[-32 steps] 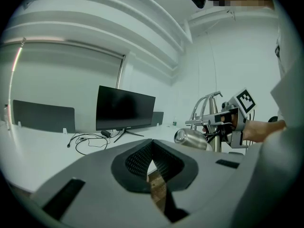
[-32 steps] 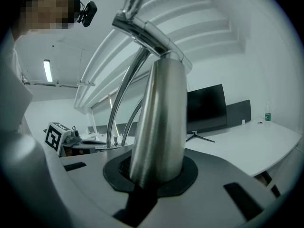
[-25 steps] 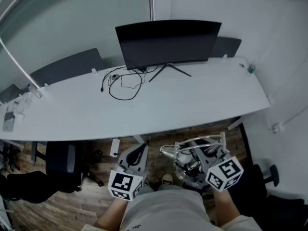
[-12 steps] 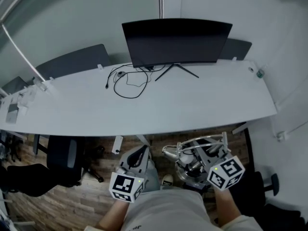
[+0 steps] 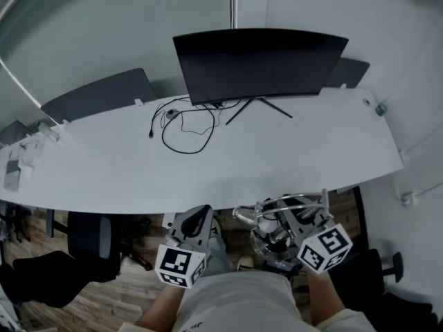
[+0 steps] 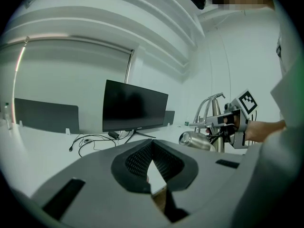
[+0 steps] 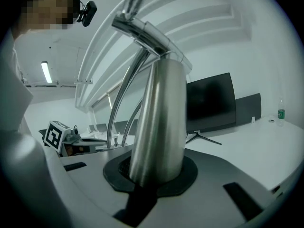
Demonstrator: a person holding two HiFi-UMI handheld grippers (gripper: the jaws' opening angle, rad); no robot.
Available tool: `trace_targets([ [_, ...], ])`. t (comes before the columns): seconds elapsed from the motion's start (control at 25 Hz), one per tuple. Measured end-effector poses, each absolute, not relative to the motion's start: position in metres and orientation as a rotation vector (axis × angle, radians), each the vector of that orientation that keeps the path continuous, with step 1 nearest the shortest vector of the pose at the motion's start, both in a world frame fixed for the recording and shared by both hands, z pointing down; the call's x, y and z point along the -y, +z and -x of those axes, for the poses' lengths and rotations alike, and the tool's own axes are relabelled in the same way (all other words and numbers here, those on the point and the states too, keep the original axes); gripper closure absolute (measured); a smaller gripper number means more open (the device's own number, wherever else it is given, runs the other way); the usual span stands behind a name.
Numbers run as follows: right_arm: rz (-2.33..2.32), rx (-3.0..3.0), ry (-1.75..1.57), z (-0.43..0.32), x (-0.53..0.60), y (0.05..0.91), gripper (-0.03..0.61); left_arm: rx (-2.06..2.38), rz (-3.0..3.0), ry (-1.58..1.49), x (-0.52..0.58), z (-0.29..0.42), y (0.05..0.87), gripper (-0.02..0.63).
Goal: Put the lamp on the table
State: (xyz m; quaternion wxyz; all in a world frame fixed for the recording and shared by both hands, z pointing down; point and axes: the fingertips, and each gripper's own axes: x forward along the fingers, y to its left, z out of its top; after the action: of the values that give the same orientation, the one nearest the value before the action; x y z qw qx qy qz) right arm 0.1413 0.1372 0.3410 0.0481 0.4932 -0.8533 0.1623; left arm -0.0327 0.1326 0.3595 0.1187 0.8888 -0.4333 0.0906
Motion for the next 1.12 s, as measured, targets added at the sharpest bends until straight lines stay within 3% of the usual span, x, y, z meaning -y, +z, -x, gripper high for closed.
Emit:
trace_targets([
  [0.6,-1.614,2.518,0.471,-0.122,-0.015,0.33,0.511,1.131,-2.669,0.219,0.015,0.05,0.352,0.611],
  [1.12,-1.604,2.52,0.478,-0.121,0.058,0.331,0.511,1.075,-2.667,0.254,0.069,0.045,0.359,0.611],
])
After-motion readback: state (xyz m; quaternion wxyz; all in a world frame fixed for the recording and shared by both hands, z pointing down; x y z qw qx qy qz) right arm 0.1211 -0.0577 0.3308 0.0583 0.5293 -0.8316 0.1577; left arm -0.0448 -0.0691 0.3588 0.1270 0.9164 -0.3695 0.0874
